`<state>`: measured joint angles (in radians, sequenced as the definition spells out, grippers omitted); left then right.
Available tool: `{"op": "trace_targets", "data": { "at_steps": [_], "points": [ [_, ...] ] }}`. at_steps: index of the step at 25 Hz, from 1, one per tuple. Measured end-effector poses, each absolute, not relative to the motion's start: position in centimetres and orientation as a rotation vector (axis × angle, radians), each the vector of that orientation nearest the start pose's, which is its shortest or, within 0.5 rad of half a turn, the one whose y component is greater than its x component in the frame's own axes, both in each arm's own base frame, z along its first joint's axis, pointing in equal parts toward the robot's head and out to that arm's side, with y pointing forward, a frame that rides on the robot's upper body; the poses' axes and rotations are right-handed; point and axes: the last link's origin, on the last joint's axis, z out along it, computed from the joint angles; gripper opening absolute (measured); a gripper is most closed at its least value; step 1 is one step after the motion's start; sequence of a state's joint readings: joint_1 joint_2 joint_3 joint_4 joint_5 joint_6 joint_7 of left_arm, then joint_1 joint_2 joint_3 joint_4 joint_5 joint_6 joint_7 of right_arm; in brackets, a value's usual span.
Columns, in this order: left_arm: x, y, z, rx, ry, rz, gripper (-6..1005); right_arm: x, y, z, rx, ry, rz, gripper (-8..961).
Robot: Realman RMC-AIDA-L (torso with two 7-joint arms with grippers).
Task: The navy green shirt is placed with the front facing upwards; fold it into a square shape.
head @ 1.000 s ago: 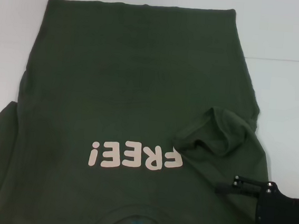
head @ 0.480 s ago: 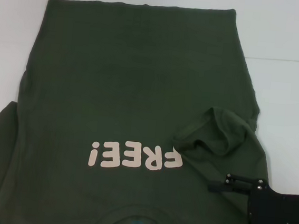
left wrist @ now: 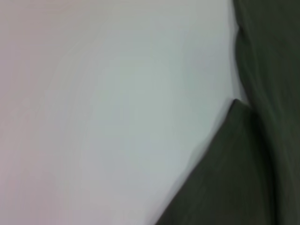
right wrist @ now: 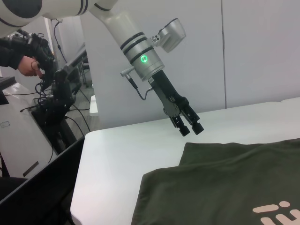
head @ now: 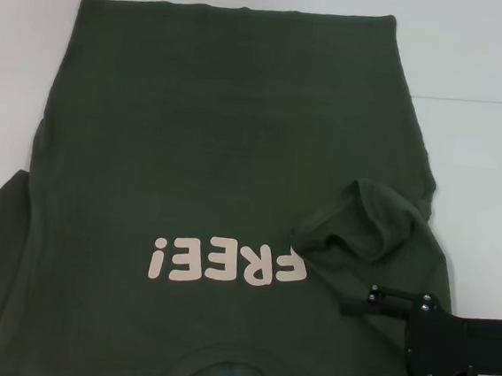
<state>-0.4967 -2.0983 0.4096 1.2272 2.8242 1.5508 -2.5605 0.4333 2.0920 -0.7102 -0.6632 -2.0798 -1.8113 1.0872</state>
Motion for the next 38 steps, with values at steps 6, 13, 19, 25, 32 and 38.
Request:
{"op": "trace_targets", "data": {
  "at_steps": [6,13,19,25,32,38],
  "points": [
    [-35.7,30.9,11.2,-1.709,-1.818,-0.012,932,27.1,27.0,-1.1,-2.961,0.281,0.758,947],
    [-35.9,31.2,10.9,-1.711,-1.802,0.008,933,27.1,27.2,-1.1,-2.961,0.287,0.752,947],
    [-36.2,31.3,11.1,-1.696,-1.791,0.030,933,27.0,27.5,-1.1,-2.955,0.286,0.740,947],
    [-36.3,31.4,11.0,-1.694,-1.788,0.031,933,26.9,27.8,-1.1,-2.954,0.286,0.733,946],
    [-36.4,31.5,11.0,-1.692,-1.773,0.038,932,26.7,28.0,-1.2,-2.956,0.295,0.726,946],
    [-36.5,31.4,10.5,-1.699,-1.787,0.043,932,26.8,28.1,-1.2,-2.952,0.297,0.719,946]
  ]
}}
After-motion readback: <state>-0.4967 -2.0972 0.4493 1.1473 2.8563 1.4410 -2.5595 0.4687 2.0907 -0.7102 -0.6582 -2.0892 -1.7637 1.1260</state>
